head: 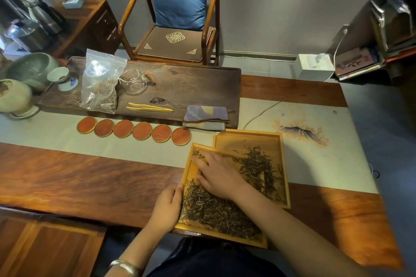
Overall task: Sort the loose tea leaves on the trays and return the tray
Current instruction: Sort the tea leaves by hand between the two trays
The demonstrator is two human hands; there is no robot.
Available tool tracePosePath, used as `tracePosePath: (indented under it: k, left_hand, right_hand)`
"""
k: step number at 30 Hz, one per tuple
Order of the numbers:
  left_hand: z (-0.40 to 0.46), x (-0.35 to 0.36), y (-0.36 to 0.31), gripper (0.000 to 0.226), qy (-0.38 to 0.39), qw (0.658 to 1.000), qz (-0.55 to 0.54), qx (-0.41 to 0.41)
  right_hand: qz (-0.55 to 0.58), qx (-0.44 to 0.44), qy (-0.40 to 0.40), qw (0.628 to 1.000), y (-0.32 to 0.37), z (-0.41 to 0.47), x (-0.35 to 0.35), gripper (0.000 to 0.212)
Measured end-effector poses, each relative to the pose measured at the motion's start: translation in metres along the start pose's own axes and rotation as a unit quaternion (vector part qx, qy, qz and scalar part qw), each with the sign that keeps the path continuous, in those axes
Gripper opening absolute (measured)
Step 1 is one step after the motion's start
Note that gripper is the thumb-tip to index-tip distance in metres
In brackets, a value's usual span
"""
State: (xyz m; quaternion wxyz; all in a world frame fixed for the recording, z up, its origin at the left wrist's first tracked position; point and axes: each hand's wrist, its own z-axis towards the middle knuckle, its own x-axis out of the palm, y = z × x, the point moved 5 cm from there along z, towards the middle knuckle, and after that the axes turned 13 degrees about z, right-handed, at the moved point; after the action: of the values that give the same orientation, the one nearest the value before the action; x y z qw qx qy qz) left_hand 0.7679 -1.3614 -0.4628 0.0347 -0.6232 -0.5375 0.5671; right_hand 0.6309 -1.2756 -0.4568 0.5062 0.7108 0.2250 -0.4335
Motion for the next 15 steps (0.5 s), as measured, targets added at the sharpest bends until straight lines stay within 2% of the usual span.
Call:
tracePosePath:
  k: [8, 15]
  left_hand:
    - [-0.001, -0.005, 0.007, 0.049, -0.007, 1.000, -0.018, -0.021]
    - [-0.001, -0.002, 0.009, 0.048, -0.004, 0.999, -0.024, -0.034]
  right_hand:
    - [-0.014, -0.002, -0.022, 1.000, -0.042, -0.037, -0.004, 0.034]
    - [-0.039, 0.050, -0.042, 0.997, -0.082, -0.066, -0.019, 0.025]
